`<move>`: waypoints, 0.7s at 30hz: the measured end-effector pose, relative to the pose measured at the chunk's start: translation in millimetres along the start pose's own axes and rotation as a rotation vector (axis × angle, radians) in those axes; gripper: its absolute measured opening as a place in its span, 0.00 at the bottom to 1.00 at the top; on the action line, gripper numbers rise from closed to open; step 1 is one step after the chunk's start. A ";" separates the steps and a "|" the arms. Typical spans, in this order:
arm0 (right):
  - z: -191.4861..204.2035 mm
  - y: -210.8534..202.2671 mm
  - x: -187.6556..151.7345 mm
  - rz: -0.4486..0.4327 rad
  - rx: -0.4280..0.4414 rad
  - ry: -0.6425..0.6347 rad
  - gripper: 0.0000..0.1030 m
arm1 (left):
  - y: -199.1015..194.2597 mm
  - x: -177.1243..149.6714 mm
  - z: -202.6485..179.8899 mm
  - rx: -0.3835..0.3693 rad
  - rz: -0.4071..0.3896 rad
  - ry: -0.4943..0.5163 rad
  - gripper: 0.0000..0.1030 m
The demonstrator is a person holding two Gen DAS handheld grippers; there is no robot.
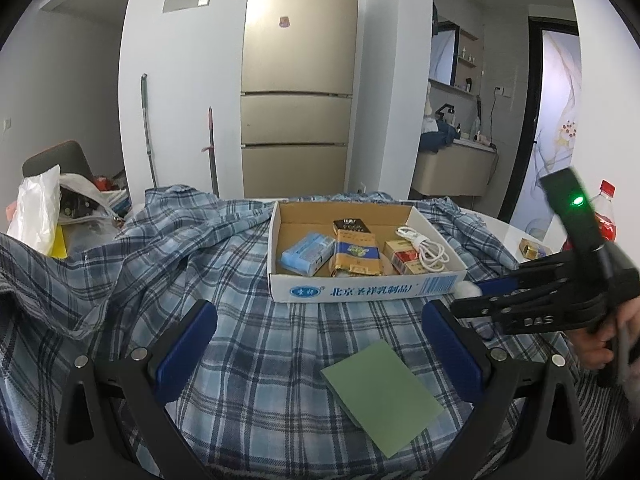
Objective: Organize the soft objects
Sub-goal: 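Lower the right tool onto the white earbud case and grasp it, then grasp the green square card with the left tool while the right tool holds the earbud case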
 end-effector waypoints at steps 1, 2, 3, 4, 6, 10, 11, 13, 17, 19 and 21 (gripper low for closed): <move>1.5 -4.2 -1.1 0.005 -0.006 0.017 0.33 | 2.4 -1.5 0.4 0.004 0.023 0.004 1.00; 4.8 -7.8 -2.4 0.010 0.014 0.039 0.33 | 7.1 -4.1 0.7 0.016 0.068 0.018 1.00; 9.1 -8.4 -3.7 0.030 0.046 0.067 0.33 | 11.2 -6.1 1.0 0.014 0.100 0.021 1.00; 12.1 -7.8 -6.9 0.055 0.060 0.092 0.33 | 14.7 -9.0 2.1 -0.002 0.127 0.008 0.98; 15.1 -6.3 -13.1 0.089 0.071 0.140 0.33 | 23.6 -16.9 7.5 -0.045 0.192 -0.060 0.91; 18.1 -5.4 -20.3 0.087 0.069 0.214 0.33 | 36.2 -29.4 14.9 -0.124 0.271 -0.159 0.81; 18.8 -5.9 -22.2 0.080 0.087 0.238 0.33 | 39.4 -31.8 14.9 -0.193 0.290 -0.211 0.81; 22.8 -2.4 -23.7 0.083 0.140 0.270 0.33 | 42.2 -34.6 13.3 -0.269 0.310 -0.268 0.81; 24.6 7.6 -29.6 0.085 0.146 0.292 0.33 | 45.5 -39.1 12.8 -0.247 0.327 -0.259 0.76; 24.8 11.6 -32.8 0.079 0.119 0.285 0.33 | 48.1 -40.6 8.8 -0.271 0.353 -0.266 0.73; 22.7 11.4 -34.4 0.063 0.118 0.297 0.33 | 50.6 -43.7 6.5 -0.305 0.386 -0.295 0.72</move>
Point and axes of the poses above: each gripper's, at about its wrist camera, not at the fingertips, and y roughly the way its jaws point, z to its left, x to its top, the point moved 7 cm from there along y, roughly the way its jaws point, and after that the axes turned 8 degrees about -x, right-handed, at the moved point
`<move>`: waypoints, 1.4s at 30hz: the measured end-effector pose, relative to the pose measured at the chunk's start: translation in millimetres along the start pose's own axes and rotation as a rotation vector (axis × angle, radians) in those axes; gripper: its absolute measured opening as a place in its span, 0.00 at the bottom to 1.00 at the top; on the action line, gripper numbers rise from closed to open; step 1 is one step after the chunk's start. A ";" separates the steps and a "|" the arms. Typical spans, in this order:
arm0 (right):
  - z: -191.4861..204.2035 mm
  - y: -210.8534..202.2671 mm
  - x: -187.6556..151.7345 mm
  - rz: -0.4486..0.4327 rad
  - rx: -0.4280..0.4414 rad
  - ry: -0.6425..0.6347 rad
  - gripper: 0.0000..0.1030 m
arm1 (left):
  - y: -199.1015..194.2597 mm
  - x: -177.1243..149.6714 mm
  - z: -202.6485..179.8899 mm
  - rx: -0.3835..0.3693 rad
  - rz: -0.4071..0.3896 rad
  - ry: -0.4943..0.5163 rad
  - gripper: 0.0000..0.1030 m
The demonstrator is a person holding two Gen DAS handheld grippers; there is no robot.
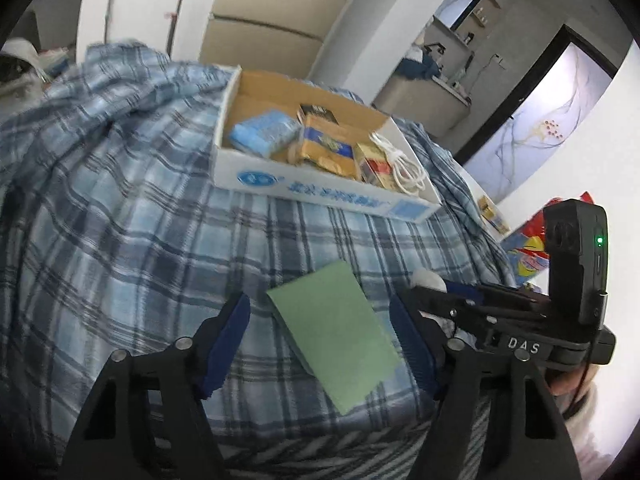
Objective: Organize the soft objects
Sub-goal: 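Grasp the green square card with the left tool while the right tool holds the earbud case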
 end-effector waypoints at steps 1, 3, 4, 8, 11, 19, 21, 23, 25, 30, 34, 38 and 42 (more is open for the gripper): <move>-1.6 -1.0 1.9 -0.010 0.004 0.011 0.33 | 1.9 -0.4 0.4 -0.011 0.011 -0.019 0.72; -7.3 -8.3 4.0 -0.051 -0.021 0.026 0.33 | 5.7 -1.2 4.7 -0.013 0.029 -0.063 0.72; -8.9 -11.5 4.5 -0.072 -0.038 0.027 0.33 | 7.9 -0.7 6.7 -0.015 0.035 -0.079 0.72; -12.6 -16.7 4.3 -0.119 -0.098 0.034 0.33 | 13.1 -0.9 11.8 0.018 0.058 -0.101 0.68; -16.9 -23.1 7.3 -0.149 -0.105 0.055 0.33 | 17.1 0.7 6.8 0.012 0.083 -0.105 0.68; -59.0 -42.4 11.9 -0.211 -0.194 0.206 0.33 | 36.4 0.5 2.1 0.067 0.150 -0.105 0.68; -65.6 -40.7 11.8 -0.201 -0.181 0.236 0.33 | 40.0 2.9 -1.7 0.082 0.156 -0.090 0.68; -66.0 -36.0 11.0 -0.178 -0.161 0.243 0.33 | 42.8 4.5 -7.0 0.091 0.163 -0.081 0.68; -66.0 -32.7 9.9 -0.164 -0.143 0.247 0.33 | 45.6 5.8 -11.8 0.102 0.168 -0.069 0.68; -68.1 -34.0 7.6 -0.169 -0.150 0.262 0.33 | 58.6 11.3 -19.8 0.149 0.184 -0.027 0.68; -68.6 -37.5 7.7 -0.187 -0.166 0.258 0.33 | 71.3 15.9 -26.4 0.212 0.196 0.028 0.68; -69.5 -38.7 8.0 -0.194 -0.171 0.265 0.33 | 80.5 19.5 -35.0 0.282 0.207 0.111 0.68; -76.3 -41.2 7.9 -0.206 -0.178 0.293 0.33 | 87.0 23.7 -37.6 0.306 0.209 0.120 0.68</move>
Point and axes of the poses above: each gripper's, at about its wrist camera, not at the fingertips, and y roughly the way its jaws point, z to its left, x to its top, the point moved 7 cm from there along y, roughly the way its jaws point, and after that the axes turned 8 degrees about -x, right-handed, at the moved point
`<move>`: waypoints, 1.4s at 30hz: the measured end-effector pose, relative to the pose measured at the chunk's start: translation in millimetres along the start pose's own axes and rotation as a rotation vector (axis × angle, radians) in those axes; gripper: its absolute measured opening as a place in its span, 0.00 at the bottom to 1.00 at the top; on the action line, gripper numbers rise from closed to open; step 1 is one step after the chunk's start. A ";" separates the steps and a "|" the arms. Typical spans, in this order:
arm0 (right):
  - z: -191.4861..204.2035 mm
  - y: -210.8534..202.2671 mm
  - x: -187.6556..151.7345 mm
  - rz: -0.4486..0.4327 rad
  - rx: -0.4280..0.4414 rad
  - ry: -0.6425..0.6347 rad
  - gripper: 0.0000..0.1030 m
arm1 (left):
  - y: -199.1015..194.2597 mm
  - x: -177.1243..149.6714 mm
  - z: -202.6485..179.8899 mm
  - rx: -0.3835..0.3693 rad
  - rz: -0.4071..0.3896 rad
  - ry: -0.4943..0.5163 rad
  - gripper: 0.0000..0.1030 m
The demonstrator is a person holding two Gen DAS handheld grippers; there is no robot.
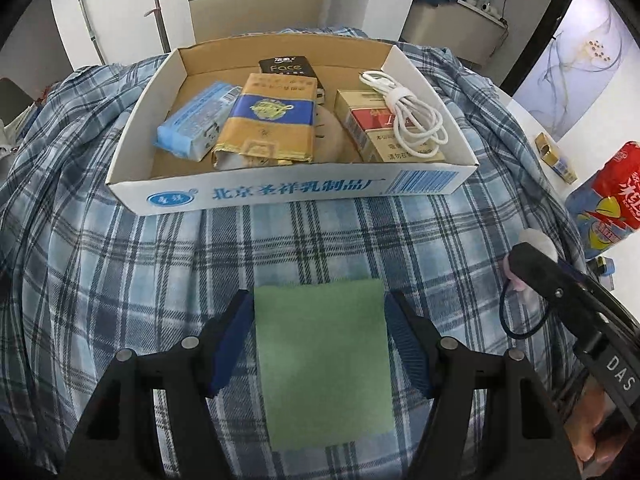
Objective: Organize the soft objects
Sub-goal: 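Grasp the green square card with the left tool while the right tool holds the earbud case, then carry the green card with the left tool while the right tool carries the earbud case over the box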
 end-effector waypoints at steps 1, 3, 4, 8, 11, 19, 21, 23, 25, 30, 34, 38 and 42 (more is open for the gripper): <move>-1.8 -0.4 0.8 -0.004 -0.006 0.007 0.33 | 1.0 1.6 0.2 0.011 -0.001 0.000 0.68; -5.2 -1.4 2.1 -0.012 -0.017 0.019 0.34 | 2.2 3.8 -0.8 0.032 -0.006 0.009 0.68; -6.3 -1.8 2.8 -0.015 -0.022 0.024 0.34 | 2.7 4.8 -2.7 0.041 -0.009 0.015 0.68; -7.6 -2.7 3.8 -0.021 -0.034 0.025 0.35 | 7.8 6.7 -12.5 0.058 -0.017 0.038 0.78; -7.4 -2.5 3.9 -0.020 -0.035 0.022 0.35 | 7.9 7.2 -14.3 0.068 -0.021 0.046 0.78; -7.1 -2.5 3.1 -0.018 -0.035 0.022 0.35 | 12.4 7.9 -9.8 0.078 -0.010 0.038 0.78; -6.7 -1.9 2.8 -0.017 -0.037 0.018 0.35 | 11.3 7.3 -8.3 0.085 -0.014 0.041 0.70; -6.6 -0.9 2.8 -0.016 -0.039 0.014 0.35 | 10.4 7.5 -7.9 0.083 -0.015 0.045 0.70; -6.5 -0.4 2.8 -0.016 -0.041 0.011 0.35 | 4.8 8.2 -7.1 0.084 -0.033 0.048 0.70; -6.1 0.3 2.6 -0.014 -0.042 0.007 0.35 | -20.7 10.0 -7.3 0.090 -0.080 0.072 0.70; -4.9 0.4 2.7 -0.018 -0.038 -0.001 0.35 | -40.7 10.2 -5.5 0.091 -0.104 0.074 0.70; -1.9 1.4 2.1 -0.019 -0.039 -0.020 0.35 | -64.7 12.5 -8.4 0.102 -0.143 0.086 0.70; 0.6 -4.9 4.1 -0.055 -0.048 -0.038 0.35 | -86.3 11.9 -10.8 0.102 -0.172 0.098 0.70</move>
Point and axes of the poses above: each gripper's, at about its wrist camera, not at the fingertips, and y roughly the way its jaws point, z to its left, x to its top, the point moved 7 cm from there along y, roughly the way its jaws point, and after that the axes turned 8 degrees about -x, right-handed, at the moved point
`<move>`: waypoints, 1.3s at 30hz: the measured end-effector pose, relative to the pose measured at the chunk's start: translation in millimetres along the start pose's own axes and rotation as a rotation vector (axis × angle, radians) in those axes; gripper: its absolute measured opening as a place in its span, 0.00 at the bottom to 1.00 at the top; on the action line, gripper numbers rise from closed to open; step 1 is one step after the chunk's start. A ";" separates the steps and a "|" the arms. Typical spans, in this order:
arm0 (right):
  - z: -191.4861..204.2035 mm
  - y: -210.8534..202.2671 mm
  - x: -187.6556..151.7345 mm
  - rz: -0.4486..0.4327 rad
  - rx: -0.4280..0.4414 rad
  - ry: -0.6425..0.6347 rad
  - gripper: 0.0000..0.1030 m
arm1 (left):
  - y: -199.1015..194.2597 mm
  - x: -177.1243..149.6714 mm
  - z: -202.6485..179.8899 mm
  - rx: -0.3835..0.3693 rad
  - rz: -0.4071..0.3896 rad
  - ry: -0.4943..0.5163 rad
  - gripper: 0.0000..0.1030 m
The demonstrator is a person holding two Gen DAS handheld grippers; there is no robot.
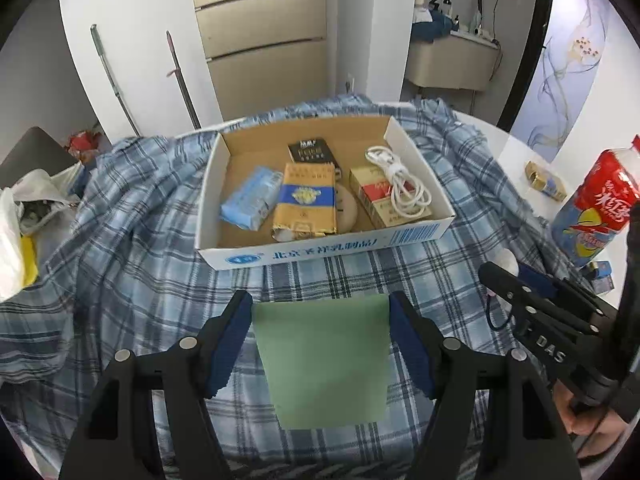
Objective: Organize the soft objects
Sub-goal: 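Carry the green card with the left tool while the right tool carries the earbud case over the box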
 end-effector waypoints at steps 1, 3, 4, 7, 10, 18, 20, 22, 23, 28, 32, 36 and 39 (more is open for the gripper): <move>0.6 -1.4 1.1 -0.008 -0.005 -0.005 0.35 | -4.0 1.4 0.2 0.001 -0.005 0.002 0.70; 0.8 -5.4 3.6 -0.024 -0.022 -0.011 0.35 | -13.8 4.8 1.4 0.007 -0.019 0.006 0.70; 0.5 -8.0 5.4 -0.029 -0.028 -0.013 0.35 | -19.9 7.5 2.7 0.012 -0.031 0.009 0.70; 1.5 -20.3 15.4 -0.043 -0.030 -0.021 0.35 | -34.2 17.9 6.5 0.014 -0.063 0.007 0.70; 5.9 -40.7 34.5 -0.090 -0.038 -0.036 0.35 | -49.5 33.7 6.6 0.025 -0.098 0.027 0.70; 30.5 -104.6 122.7 -0.316 -0.041 -0.005 0.35 | -92.6 97.5 6.2 0.036 -0.238 0.022 0.70; 37.3 -114.7 145.0 -0.359 -0.041 0.029 0.35 | -94.7 112.7 1.5 0.051 -0.258 0.055 0.70; 38.0 -125.9 167.4 -0.424 -0.046 0.090 0.35 | -91.6 124.9 1.0 0.020 -0.251 0.038 0.70; 39.2 -128.6 177.0 -0.453 -0.050 0.114 0.36 | -88.5 129.8 1.4 0.003 -0.244 0.030 0.70; 46.7 -107.2 192.0 -0.472 -0.057 0.129 0.36 | -66.7 147.8 15.7 0.030 -0.274 -0.004 0.70; 56.2 -68.2 177.6 -0.442 -0.085 0.058 0.36 | -35.3 146.1 30.6 0.065 -0.239 -0.012 0.70; 61.0 -17.9 162.0 -0.327 -0.092 0.009 0.36 | -1.8 138.5 39.3 0.050 -0.185 -0.013 0.70; 61.3 6.8 155.6 -0.263 -0.097 -0.013 0.36 | 22.5 133.6 44.1 0.059 -0.144 -0.003 0.70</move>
Point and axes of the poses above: each gripper's, at about its wrist camera, not at the fingertips, and y roughly the way its jaws point, z to its left, x to its top, the point moved 7 cm from there along y, roughly the way its jaws point, and after that the axes turned 8 degrees about -x, right-handed, at the moved point
